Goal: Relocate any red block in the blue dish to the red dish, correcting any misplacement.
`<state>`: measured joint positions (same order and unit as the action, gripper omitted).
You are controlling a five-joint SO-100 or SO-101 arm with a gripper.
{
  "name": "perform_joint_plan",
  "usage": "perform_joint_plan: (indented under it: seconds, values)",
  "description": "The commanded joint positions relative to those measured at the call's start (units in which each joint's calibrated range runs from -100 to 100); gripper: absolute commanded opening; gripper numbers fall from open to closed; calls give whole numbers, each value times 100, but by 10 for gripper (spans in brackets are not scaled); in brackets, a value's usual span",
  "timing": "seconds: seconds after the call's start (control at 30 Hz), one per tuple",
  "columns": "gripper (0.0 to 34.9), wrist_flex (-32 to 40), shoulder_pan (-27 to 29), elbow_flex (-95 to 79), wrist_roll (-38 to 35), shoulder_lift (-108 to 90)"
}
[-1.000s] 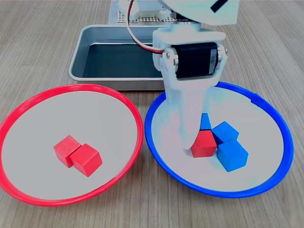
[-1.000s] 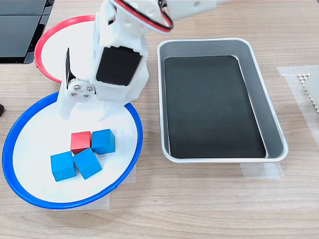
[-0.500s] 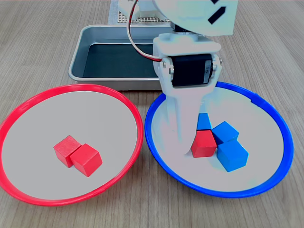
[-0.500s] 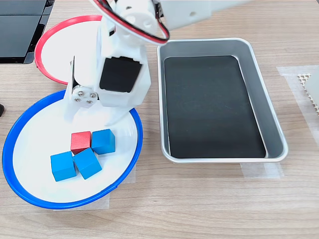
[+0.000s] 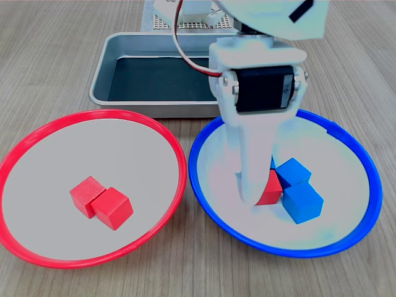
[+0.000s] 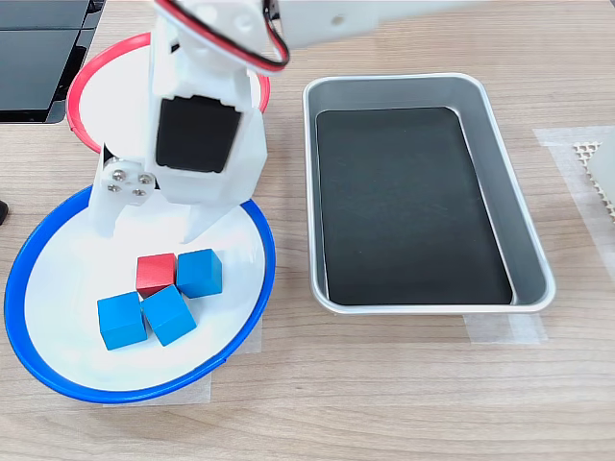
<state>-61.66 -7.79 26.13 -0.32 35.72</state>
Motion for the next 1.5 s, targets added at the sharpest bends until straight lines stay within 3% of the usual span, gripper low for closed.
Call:
perform_joint_plan:
  seconds: [0.0, 0.57, 1.1, 1.47]
  values:
    - [172, -210, 12, 468, 34, 74]
    - [165, -458, -7, 1032, 239, 628]
    - [165, -573, -355, 1114, 400, 739]
    - [144, -416, -374, 1215, 396, 918]
